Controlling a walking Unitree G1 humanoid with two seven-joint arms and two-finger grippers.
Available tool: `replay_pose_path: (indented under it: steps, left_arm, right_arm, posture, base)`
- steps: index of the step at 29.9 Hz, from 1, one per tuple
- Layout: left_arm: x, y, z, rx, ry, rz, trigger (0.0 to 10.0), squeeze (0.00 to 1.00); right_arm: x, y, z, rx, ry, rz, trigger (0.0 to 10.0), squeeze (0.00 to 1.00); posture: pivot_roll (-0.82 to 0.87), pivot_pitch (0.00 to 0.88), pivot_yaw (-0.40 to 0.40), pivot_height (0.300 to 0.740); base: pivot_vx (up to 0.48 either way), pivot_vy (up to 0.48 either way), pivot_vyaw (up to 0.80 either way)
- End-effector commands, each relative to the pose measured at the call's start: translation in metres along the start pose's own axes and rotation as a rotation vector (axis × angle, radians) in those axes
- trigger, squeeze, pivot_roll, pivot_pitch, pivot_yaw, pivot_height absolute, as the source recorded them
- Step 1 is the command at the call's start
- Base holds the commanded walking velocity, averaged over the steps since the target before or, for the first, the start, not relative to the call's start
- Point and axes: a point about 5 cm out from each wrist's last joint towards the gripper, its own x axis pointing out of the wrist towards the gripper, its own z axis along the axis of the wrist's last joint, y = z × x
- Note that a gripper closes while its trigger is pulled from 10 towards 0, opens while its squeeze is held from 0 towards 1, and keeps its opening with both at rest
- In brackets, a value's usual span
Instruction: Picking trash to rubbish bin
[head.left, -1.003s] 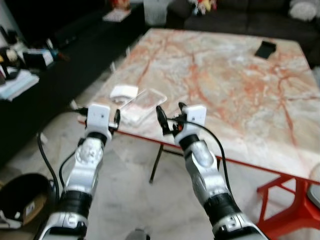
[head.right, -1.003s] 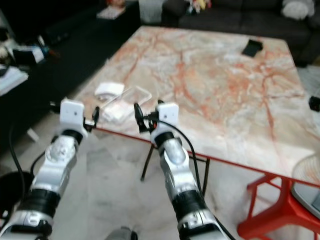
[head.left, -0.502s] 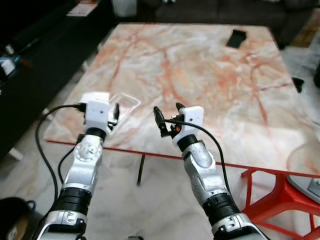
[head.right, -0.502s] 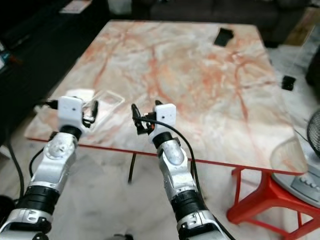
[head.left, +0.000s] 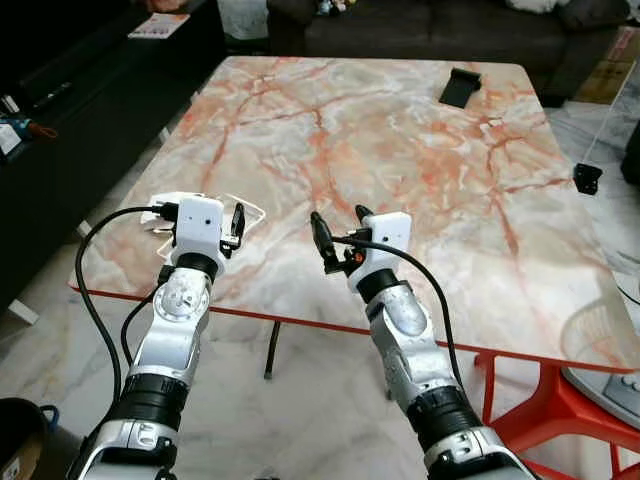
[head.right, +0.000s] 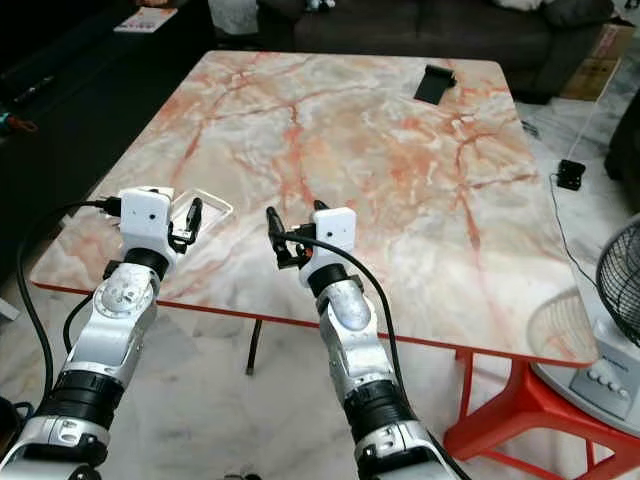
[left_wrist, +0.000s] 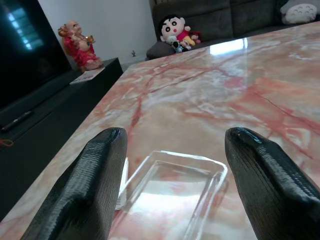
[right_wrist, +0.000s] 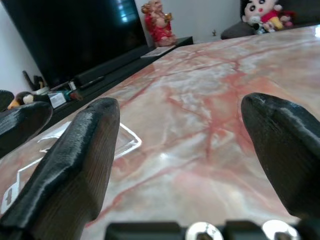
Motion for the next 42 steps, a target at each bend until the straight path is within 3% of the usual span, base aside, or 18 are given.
replay_pose_path:
  steps: [1, 5, 42]
  left_arm:
    - [-0.0024, 0.0043, 0.0014, 0.007, -0.007, 0.017, 10.0, 0.00]
    - [-0.0029, 0.0063, 0.0010, 0.007, -0.005, 0.025, 10.0, 0.00]
    - [-0.0057, 0.0050, -0.0022, 0.011, 0.006, 0.016, 10.0, 0.00]
  right_arm:
    - [0.0030, 0.0090, 0.0029, -0.005, -0.013, 0.031, 10.0, 0.00]
    - [0.0032, 0.0101, 0.0031, -0.001, -0.015, 0.033, 10.0, 0.00]
    - [0.0027, 0.0095, 0.0009, 0.012, -0.004, 0.031, 10.0, 0.00]
  posture:
    - [0.13, 0.139, 0.042, 0.740]
    - [0.13, 0.141, 0.041, 0.740]
    - [0.13, 0.144, 0.040, 0.740]
  base:
    - [0.247, 0.000, 0.43]
    - [0.244, 0.000, 0.75]
    - [0.315, 0.000, 0.00]
